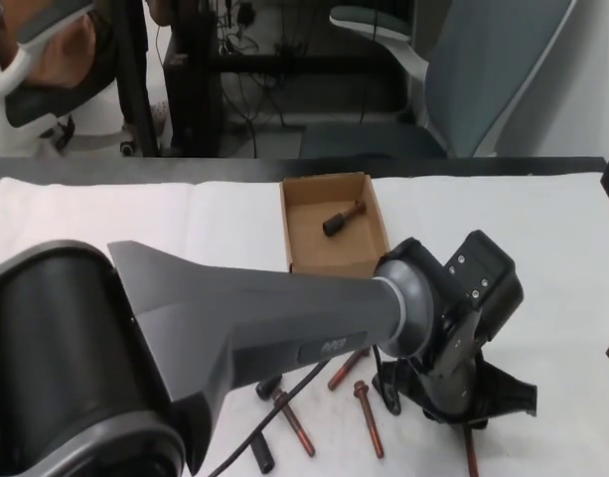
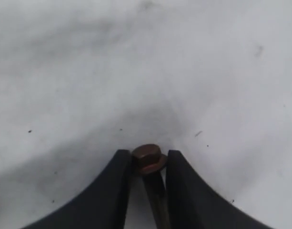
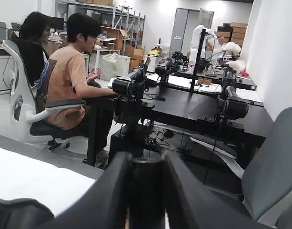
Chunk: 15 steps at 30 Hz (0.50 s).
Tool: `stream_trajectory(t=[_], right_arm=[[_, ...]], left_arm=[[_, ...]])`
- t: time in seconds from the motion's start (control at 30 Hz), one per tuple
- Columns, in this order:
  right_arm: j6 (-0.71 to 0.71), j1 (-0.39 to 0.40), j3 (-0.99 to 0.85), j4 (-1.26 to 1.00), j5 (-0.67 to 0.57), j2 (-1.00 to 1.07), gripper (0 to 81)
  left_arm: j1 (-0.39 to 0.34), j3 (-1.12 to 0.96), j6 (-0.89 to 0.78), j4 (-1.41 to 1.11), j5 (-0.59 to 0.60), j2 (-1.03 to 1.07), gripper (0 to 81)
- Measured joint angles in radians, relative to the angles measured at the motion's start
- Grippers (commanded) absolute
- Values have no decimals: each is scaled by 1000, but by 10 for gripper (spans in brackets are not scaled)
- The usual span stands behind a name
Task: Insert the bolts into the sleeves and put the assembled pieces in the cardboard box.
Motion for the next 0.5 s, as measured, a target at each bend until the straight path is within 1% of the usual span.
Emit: stream_trajectory(t=[0.1,0.17,0.23,0.37,0.43,0.5], right_arm=[[0,0,0,18,0,0,4],[0,0,0,48,0,0,4],[0,0,0,92,0,0,4],[0,0,0,193,-2,0,4],[7,0,0,251,-8,0,4],[23,0,0,295,-25,0,4]], left_arm=[[-9,7,85,-7,-23,-18,18],[-14,17,152,13,-64,-49,18],[-15,25,234,74,-154,-111,18],[14,81,335,181,-427,-308,18],[43,158,346,175,-487,-415,18],[70,267,349,120,-513,-530,18]])
